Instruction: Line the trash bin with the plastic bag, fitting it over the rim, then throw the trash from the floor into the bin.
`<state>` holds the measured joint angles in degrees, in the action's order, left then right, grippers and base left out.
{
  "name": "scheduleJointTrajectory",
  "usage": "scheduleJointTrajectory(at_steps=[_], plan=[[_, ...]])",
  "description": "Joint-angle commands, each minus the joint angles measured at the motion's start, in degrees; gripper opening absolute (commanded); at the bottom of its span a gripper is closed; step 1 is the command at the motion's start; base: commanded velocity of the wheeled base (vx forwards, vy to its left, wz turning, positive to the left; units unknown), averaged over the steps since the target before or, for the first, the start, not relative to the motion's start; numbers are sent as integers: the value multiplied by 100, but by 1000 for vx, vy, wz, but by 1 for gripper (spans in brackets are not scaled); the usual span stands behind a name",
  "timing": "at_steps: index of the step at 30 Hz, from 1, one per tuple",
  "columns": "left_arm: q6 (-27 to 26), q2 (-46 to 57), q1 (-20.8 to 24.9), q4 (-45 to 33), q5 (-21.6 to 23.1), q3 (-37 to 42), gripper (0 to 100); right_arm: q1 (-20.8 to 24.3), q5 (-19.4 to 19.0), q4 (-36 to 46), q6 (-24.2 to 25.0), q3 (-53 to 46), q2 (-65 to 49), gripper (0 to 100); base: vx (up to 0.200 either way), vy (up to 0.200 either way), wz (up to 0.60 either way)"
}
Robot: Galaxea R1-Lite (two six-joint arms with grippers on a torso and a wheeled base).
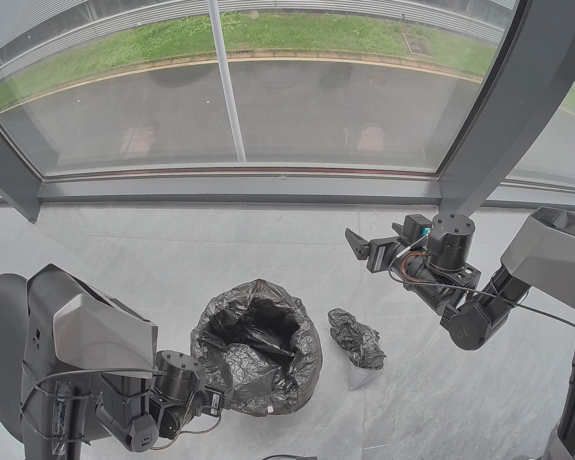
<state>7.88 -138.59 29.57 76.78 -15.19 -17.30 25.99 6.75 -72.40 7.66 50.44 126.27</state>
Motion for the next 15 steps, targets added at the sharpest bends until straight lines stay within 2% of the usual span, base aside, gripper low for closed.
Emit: scheduleJointTrajectory(at_steps=[1,15], plan=[[-84,-370,-4,180,-2,69,100,3,1,-2,-1,9,20,100,0,0,0],[-76,-361,-13,558,-2,165,100,3,10,-2,-10,9,20,100,0,0,0]])
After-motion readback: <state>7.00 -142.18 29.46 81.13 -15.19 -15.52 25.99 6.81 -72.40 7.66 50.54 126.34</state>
